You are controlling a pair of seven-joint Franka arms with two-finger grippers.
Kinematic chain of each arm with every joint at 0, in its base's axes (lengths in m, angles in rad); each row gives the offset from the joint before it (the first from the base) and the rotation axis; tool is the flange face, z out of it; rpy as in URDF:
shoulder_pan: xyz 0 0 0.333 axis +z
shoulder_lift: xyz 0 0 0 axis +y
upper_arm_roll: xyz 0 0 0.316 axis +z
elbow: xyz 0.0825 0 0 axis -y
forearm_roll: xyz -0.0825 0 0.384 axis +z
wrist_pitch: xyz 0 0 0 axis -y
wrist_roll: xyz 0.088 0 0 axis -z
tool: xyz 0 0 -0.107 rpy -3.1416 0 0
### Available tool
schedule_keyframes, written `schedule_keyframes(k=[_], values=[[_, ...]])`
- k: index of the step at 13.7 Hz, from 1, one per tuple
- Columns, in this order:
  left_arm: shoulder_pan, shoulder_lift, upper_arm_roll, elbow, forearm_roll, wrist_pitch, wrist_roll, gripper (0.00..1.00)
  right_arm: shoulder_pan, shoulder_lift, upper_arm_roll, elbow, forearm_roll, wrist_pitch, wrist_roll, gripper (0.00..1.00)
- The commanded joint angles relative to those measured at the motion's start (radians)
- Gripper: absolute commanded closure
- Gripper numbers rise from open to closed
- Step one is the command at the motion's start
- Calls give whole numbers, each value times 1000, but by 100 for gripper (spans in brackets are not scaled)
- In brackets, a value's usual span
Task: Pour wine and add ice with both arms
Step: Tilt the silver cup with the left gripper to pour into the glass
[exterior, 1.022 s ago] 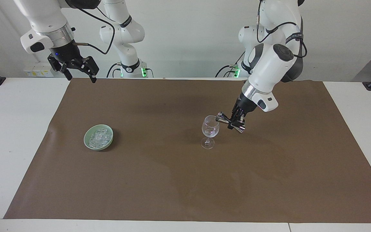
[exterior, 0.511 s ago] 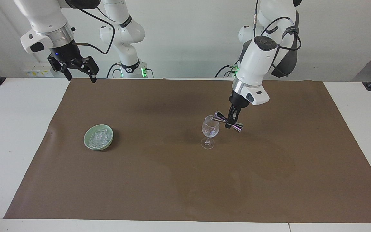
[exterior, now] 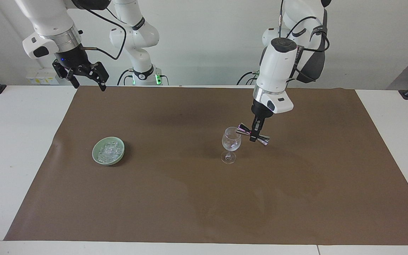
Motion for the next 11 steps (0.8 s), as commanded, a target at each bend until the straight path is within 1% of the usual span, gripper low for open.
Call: schedule_keyframes(k=[1,10,11], values=[[-21,-23,11,3,94,8,-33,100,-2,-15,-2,-11,27,-7,-16,0],[-68,-30,13,15,155,5,-65,100,-2,-15,-2,-11,27,-7,-16,0],[-70,-30,13,15,181,6,-67,100,-2,-15,-2,-11,27,-7,-16,0]])
